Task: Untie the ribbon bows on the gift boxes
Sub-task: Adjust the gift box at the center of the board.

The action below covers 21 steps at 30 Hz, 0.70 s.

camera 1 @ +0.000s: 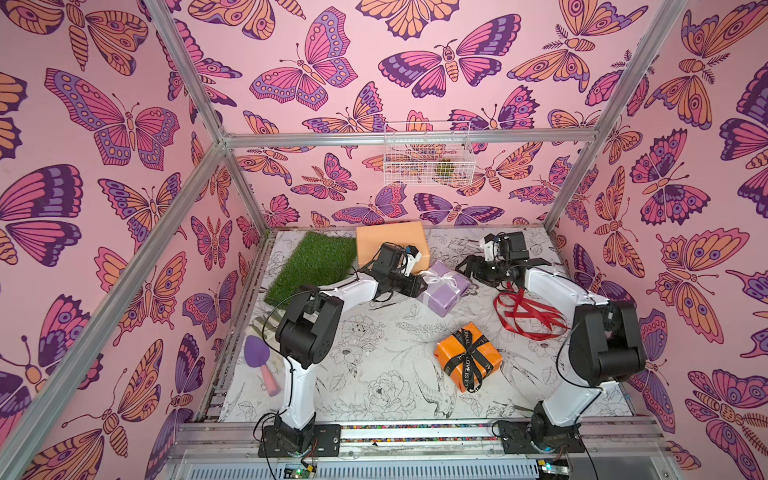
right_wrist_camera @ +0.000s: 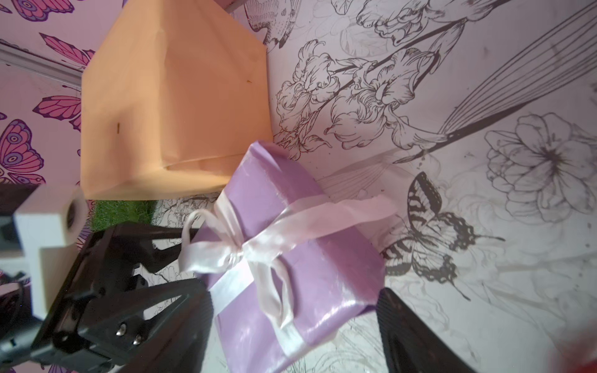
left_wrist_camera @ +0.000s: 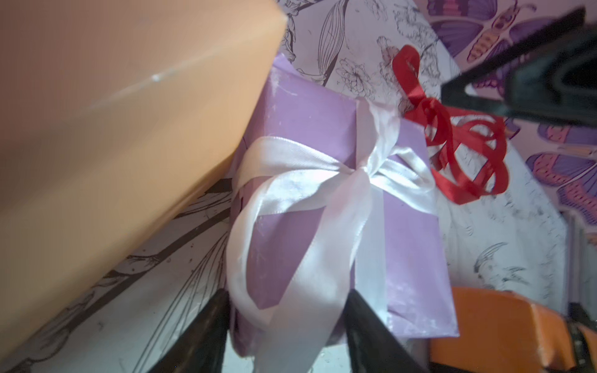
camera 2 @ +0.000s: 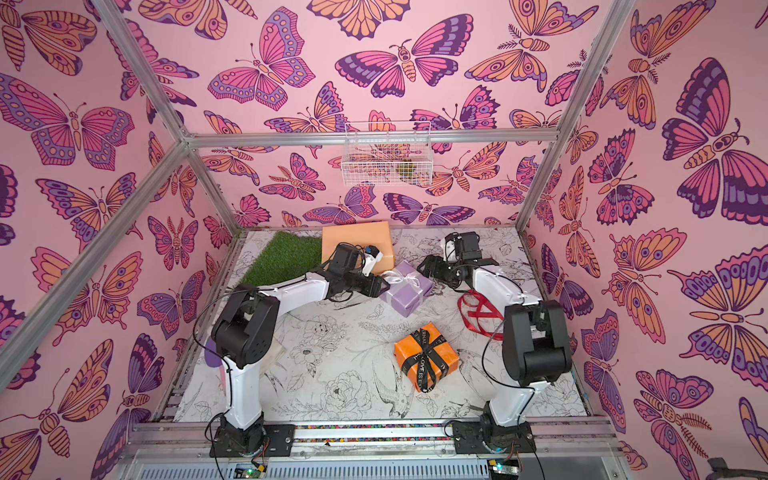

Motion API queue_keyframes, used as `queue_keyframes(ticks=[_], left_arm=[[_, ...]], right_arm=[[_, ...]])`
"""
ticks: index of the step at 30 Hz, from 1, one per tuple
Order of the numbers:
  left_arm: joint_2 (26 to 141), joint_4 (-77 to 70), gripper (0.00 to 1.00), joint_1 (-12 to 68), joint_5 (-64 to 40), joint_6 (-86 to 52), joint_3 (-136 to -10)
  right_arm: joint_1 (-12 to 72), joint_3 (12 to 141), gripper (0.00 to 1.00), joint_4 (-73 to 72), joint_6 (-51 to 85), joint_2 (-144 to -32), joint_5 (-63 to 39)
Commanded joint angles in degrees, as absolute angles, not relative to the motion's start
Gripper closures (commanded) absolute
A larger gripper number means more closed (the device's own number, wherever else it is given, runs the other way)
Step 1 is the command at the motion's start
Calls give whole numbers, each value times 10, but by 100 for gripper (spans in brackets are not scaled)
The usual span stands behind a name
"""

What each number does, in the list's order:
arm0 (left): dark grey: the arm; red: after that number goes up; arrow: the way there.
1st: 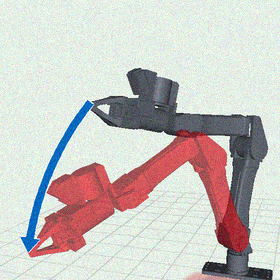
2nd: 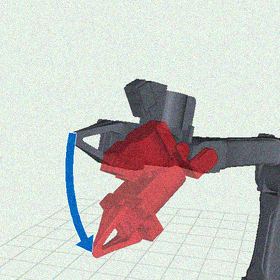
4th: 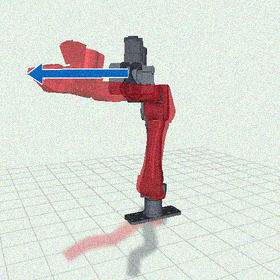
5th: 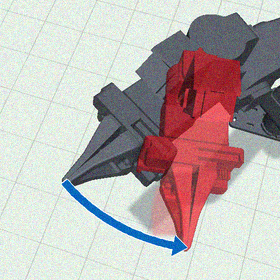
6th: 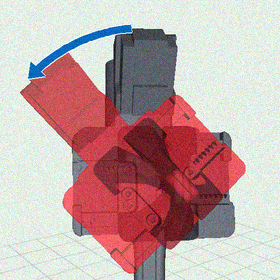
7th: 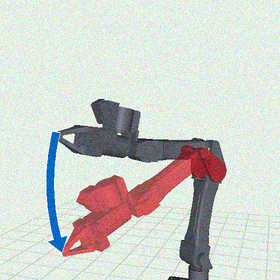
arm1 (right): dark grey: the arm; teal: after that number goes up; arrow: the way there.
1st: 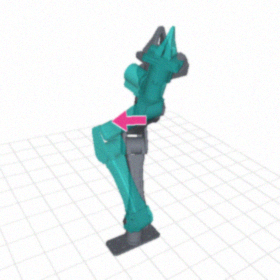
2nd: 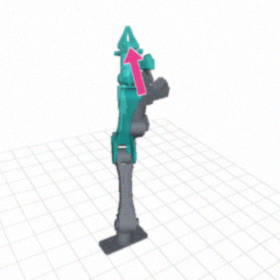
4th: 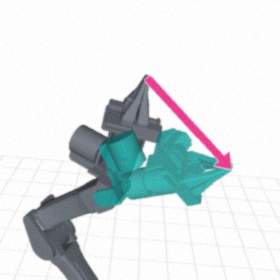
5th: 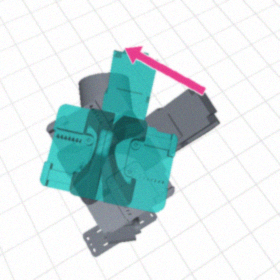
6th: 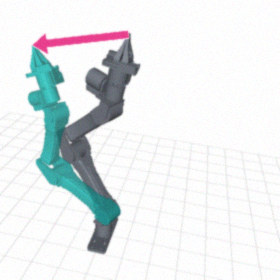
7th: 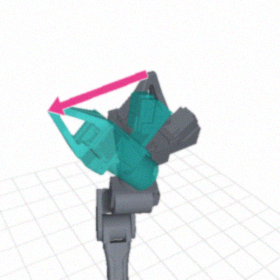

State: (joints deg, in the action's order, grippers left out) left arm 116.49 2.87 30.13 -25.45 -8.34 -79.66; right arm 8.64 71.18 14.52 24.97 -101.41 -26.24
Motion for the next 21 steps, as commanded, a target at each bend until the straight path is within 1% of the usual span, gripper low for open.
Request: queue_keyframes(ticks=[1,2,3,6,8,17,20,21], left_arm=[[1173,44,56,300,-251,-72,-811],[1173,44,61,299,-251,-72,-812],[1172,44,64,300,-250,-71,-812],[1166,45,84,300,-249,-70,-811],[1162,46,99,299,-249,-70,-810],[1125,47,100,297,-224,-90,-779],[1115,47,96,291,-216,-99,-767],[1113,47,91,287,-214,-102,-765]], right_arm=[[84,748,20,110,249,-1048,-297],[84,753,20,105,247,-1059,-301],[84,756,21,100,247,-1068,-305],[84,764,21,99,244,-1084,-311],[85,763,22,99,247,-1085,-321],[107,677,24,82,269,-1029,-359],[122,642,25,75,283,-1009,-361],[128,629,25,70,291,-1002,-362]])
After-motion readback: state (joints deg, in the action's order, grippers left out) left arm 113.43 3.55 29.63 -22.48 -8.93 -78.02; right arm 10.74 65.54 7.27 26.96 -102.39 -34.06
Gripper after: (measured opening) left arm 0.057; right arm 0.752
